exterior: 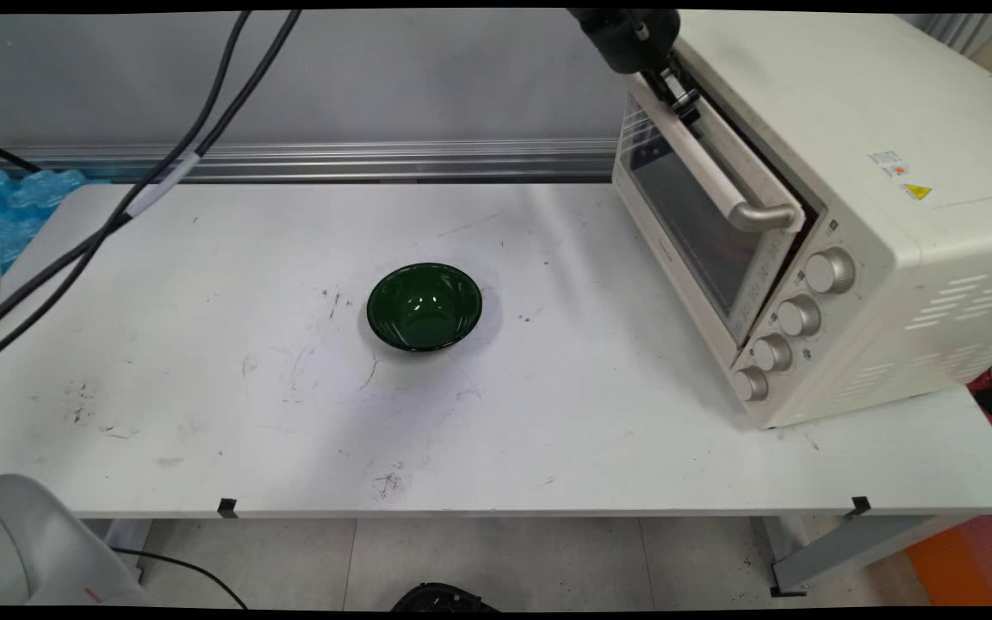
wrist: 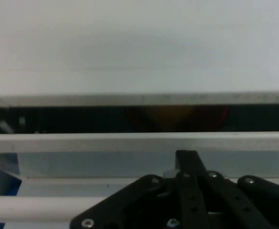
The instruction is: Open the oven
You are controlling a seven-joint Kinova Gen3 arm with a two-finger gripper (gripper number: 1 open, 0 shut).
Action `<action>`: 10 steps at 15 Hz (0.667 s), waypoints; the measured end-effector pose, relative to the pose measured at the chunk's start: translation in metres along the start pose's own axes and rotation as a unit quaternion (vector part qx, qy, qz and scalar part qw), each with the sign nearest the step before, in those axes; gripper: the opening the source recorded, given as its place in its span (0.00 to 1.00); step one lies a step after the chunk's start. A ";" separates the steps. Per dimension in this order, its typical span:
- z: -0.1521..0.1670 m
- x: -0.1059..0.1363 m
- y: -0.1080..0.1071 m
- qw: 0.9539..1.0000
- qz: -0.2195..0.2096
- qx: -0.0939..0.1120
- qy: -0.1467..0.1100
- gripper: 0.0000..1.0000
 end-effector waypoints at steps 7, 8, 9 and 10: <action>-0.002 -0.016 -0.002 1.000 0.005 0.000 -0.017 0.00; -0.002 -0.018 -0.002 1.000 0.006 0.000 -0.019 0.00; -0.001 -0.020 -0.002 1.000 0.006 -0.001 -0.021 0.00; -0.001 -0.024 -0.003 1.000 0.007 -0.001 -0.024 0.00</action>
